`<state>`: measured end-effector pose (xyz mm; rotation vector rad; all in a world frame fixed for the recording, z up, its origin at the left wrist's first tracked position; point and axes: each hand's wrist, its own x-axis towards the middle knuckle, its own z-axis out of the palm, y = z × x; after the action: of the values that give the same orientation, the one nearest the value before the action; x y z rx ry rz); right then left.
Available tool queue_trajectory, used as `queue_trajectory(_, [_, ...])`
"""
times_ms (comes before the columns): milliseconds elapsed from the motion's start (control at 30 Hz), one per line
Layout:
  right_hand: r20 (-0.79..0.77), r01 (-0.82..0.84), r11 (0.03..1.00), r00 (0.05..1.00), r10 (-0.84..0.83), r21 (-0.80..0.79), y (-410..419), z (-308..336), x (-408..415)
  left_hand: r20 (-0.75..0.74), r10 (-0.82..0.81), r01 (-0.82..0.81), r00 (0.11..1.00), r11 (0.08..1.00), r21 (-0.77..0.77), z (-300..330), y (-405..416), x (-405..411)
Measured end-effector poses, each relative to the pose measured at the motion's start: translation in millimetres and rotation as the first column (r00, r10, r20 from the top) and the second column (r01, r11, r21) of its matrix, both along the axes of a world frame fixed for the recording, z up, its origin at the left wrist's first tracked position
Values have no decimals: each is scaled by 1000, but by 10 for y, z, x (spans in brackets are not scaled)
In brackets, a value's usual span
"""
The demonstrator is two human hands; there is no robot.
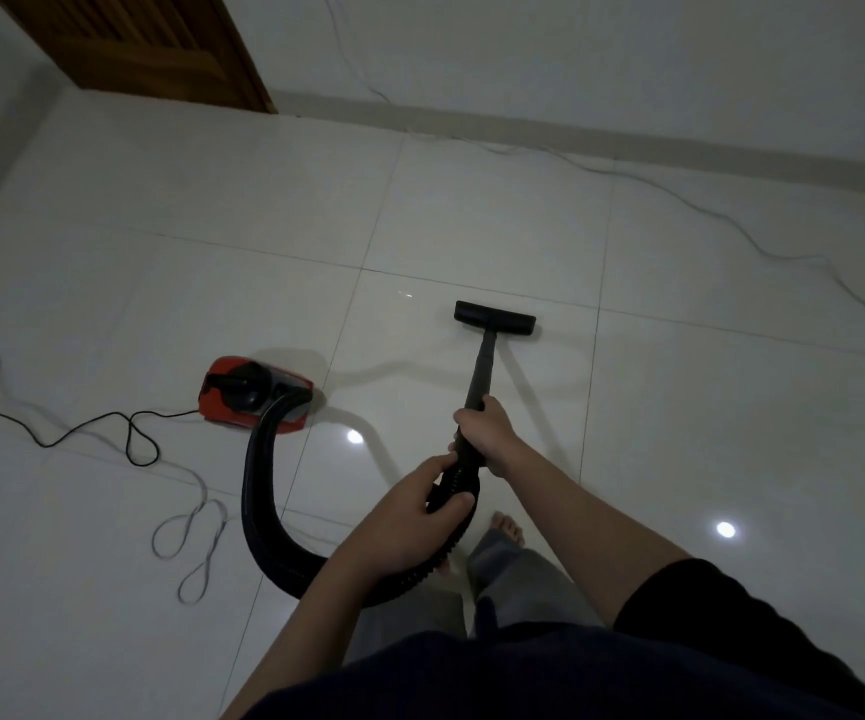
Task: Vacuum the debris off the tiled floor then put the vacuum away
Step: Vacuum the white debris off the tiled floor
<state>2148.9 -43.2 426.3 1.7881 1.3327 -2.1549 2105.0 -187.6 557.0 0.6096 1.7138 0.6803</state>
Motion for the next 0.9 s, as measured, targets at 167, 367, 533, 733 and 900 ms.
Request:
queue_trajectory(167, [4,-37,999,999,37,-4,40,100,-366,-12,21,-21,1000,1000,9,109,44,-273])
queue_trajectory(367, [0,-79,996,997,79,-36,-239,152,-932,-37,50,-50,998,999,1,169,-224,-754])
queue_trajectory(533, [-7,-107,993,994,107,-60,-664,196,-1483,-26,77,-78,997,997,-5,179,-641,-1333])
queue_trajectory(733, [-5,-179,982,984,179,-59,-1286,211,-2194,6,140,-140,990,990,-18,292,-1249,-1990])
queue_trajectory(900, [-17,-196,974,981,195,-112,-1674,288,-2717,-8,160,-161,987,986,-49,332,-1650,-2496])
